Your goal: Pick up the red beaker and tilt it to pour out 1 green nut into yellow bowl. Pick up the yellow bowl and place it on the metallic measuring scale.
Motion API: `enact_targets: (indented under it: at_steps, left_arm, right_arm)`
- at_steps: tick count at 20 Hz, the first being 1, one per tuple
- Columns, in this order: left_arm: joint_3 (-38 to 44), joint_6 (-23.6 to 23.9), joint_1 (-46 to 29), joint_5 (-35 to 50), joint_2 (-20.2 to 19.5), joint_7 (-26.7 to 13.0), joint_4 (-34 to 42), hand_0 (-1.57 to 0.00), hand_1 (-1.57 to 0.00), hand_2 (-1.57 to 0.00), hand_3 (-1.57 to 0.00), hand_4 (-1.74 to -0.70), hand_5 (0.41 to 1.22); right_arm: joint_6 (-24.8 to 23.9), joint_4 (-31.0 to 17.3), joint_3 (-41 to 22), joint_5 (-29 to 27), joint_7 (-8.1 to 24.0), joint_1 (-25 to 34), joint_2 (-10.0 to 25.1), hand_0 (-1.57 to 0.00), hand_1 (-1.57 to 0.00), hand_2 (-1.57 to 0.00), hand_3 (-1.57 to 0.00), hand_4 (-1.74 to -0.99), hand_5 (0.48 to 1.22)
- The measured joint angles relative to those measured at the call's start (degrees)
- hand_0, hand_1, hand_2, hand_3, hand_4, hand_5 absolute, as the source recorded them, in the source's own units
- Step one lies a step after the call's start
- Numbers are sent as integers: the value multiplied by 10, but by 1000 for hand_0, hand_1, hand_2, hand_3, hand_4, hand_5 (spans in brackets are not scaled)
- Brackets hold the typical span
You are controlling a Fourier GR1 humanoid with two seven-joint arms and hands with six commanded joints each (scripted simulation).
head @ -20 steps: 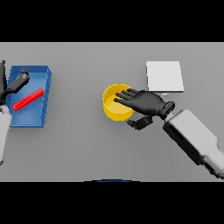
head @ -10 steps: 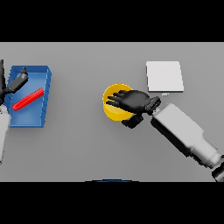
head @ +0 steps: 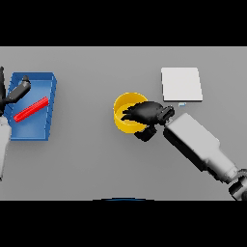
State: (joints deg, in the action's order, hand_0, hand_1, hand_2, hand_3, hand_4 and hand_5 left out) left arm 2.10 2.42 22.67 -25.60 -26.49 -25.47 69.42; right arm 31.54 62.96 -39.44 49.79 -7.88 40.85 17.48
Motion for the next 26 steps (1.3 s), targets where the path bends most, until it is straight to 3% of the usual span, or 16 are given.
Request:
enact_targets:
  at_steps: [2,4,5,8,10,13,16,19,26]
  left_arm:
    - [0,0,1,-1,-3,3,0,1,1,1,1,-755,703]
    - [3,-1,3,0,-5,6,-5,1,1,1,1,-756,703]
    - [2,-4,7,1,-7,4,-3,1,1,1,1,-756,701]
    - [-1,-5,0,0,-6,6,4,1,1,1,1,-750,695]
    - [-3,-9,0,-2,-7,2,10,1,1,1,1,-742,690]
    - [-3,-9,-3,-3,-10,3,11,1,1,1,1,-736,688]
    - [-5,-3,3,-6,-3,5,-5,1,1,1,1,-731,685]
    - [-2,-6,6,-5,-9,1,0,1,1,1,1,-732,691]
    - [0,-7,8,-5,-15,4,0,1,1,1,1,-737,697]
  right_arm:
    - [-2,-7,-5,3,-11,3,-2,-669,-652,-614,-309,-1394,976]
    - [-4,-6,-5,-3,-40,1,4,-993,-983,-959,-552,-1514,1064]
    - [5,1,-5,-5,-22,0,1,-1109,-1100,-1081,-706,-1557,1096]
    - [16,-1,-5,-13,-26,3,5,-1334,-1330,-1205,-1120,-1647,1157]
    - [21,6,-5,-18,-21,2,8,-1420,-1417,-1253,-1269,-1681,1180]
    - [10,-4,-6,-23,-38,6,11,-1493,-1492,-1286,-1386,-1710,1200]
    - [16,18,-4,-27,-22,0,16,-1531,-1531,-1306,-1405,-1725,1210]
    - [32,43,4,-31,1,4,21,-1551,-1550,-1371,-1309,-1733,1215]
    - [54,105,54,-43,30,23,57,-1567,-1567,-1436,-1260,-1739,1220]
